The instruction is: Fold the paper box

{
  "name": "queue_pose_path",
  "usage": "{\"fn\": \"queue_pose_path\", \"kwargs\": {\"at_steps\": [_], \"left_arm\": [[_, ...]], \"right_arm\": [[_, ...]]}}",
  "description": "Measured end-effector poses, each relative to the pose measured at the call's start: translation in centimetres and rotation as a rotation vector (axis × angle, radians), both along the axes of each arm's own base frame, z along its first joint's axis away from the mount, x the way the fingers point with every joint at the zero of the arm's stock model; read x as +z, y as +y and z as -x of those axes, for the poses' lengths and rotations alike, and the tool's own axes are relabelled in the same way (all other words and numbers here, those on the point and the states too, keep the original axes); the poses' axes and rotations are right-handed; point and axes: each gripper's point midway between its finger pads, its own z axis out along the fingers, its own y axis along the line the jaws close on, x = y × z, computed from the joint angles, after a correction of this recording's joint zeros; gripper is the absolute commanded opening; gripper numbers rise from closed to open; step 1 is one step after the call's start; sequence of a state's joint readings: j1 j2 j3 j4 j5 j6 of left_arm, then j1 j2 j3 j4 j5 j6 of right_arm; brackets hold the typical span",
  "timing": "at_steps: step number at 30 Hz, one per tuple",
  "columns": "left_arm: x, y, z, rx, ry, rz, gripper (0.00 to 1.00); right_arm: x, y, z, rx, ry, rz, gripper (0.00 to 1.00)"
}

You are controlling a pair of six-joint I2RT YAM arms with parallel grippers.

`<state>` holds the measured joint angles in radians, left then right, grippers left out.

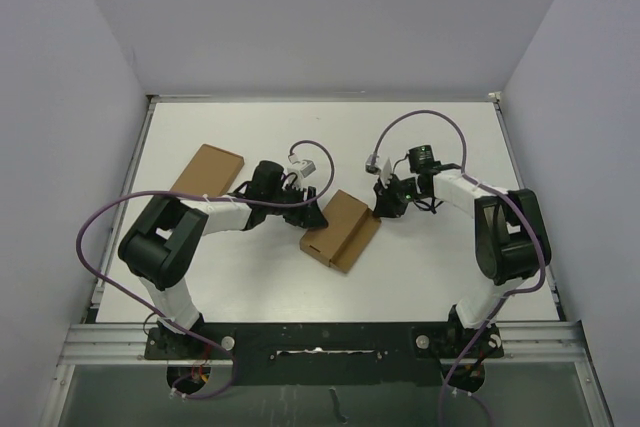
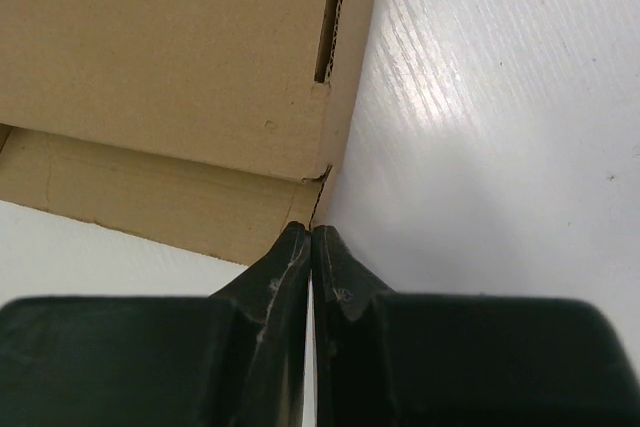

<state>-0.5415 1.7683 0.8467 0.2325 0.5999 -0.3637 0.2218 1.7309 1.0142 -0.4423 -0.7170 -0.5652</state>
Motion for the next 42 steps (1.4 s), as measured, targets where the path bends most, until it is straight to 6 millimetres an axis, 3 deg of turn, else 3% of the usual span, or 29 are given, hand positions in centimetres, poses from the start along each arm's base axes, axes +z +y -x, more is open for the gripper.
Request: {"fn": "queue_pose_path", "kwargs": {"at_steps": [42], "left_arm": [[-0.1, 1.9, -0.6, -0.013, -0.032, 0.033, 0.48]], "right_arm": [[0.7, 1.4, 1.8, 0.059, -0.013, 0.027, 0.01]]}}
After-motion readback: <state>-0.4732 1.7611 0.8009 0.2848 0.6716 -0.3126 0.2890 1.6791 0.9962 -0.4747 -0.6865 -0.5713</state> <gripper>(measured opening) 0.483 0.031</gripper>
